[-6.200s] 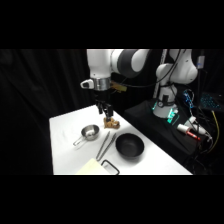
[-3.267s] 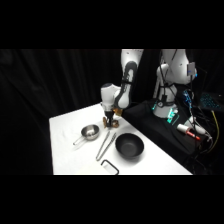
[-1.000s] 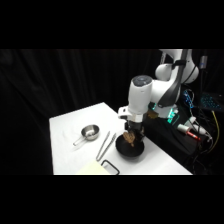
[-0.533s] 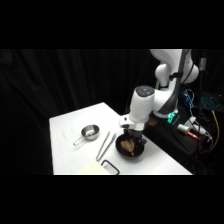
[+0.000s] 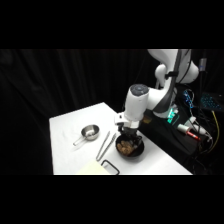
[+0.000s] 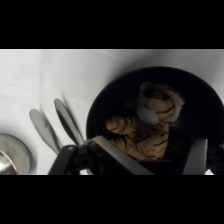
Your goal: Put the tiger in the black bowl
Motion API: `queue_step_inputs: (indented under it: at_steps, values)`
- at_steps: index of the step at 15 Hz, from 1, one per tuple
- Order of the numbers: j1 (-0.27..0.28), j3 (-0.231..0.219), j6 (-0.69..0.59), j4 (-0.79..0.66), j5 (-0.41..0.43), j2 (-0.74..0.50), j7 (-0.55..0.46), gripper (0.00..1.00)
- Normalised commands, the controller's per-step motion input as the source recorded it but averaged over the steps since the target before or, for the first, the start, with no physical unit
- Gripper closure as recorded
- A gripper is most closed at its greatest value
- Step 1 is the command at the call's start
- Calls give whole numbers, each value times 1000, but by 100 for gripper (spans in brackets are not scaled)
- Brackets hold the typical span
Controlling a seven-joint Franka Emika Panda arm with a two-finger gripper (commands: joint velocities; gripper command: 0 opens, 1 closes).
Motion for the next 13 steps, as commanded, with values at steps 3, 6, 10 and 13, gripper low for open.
queue_step_inputs:
  at_steps: [3,6,10,13]
  values:
    - [-91,128,-534,38,146,-458,-306,0]
    - [-146,164,-551,115,232,-446,-367,0]
    - [-178,111,-478,235,270,-266,-344,0]
    - [-184,45,-288,272,212,-79,-186,0]
